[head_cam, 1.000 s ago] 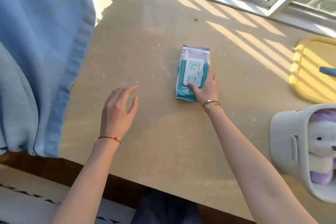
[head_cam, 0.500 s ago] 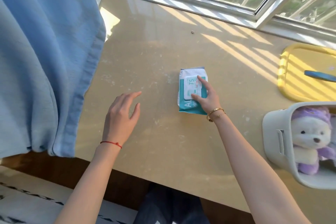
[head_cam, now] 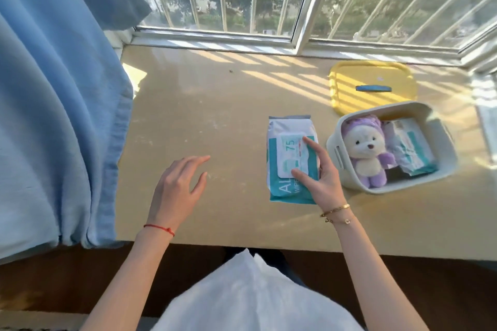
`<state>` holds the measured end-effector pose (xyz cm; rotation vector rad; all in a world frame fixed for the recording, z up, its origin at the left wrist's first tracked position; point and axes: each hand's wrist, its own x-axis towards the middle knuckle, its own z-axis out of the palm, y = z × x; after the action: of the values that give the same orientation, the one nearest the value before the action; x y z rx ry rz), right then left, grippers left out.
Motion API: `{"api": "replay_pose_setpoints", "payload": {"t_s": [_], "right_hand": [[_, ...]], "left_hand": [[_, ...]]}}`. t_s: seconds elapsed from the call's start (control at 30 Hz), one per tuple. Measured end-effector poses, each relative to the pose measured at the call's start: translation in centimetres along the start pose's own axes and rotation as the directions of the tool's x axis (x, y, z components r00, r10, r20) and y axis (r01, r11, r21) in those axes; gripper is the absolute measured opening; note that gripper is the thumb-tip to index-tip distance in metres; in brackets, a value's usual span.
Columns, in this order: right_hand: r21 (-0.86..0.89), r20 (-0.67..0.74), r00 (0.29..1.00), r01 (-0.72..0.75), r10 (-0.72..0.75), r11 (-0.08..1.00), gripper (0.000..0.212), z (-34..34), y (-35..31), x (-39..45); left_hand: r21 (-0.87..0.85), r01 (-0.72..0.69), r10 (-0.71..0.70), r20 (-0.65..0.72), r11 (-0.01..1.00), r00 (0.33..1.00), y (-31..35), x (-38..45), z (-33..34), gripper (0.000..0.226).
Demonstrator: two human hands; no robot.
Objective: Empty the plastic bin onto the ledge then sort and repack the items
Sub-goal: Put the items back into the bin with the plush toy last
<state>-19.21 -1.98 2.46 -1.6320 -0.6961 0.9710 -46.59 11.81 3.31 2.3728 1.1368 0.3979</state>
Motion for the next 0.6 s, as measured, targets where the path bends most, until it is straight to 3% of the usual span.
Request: {"api": "replay_pose_setpoints", "payload": {"t_s": [0.33,0.6], "right_hand": [[0.08,-0.181,0.983,0.034,-0.019,0.996,0.064,-9.4,0.0,-12.0],[0.073,-0.149,0.988,-0.022,0.033,0.997,0.064,-21.1,2.4,-16.7]], "left_hand": [[0.015,-0.139,0.139,0.02,0.99,0.99,9.3,-3.3,1.5,0.035],[0.027,-0.185,0.186,-0.034,0.982,0.982,19.5,-5.3,7.7,0.032]]}}
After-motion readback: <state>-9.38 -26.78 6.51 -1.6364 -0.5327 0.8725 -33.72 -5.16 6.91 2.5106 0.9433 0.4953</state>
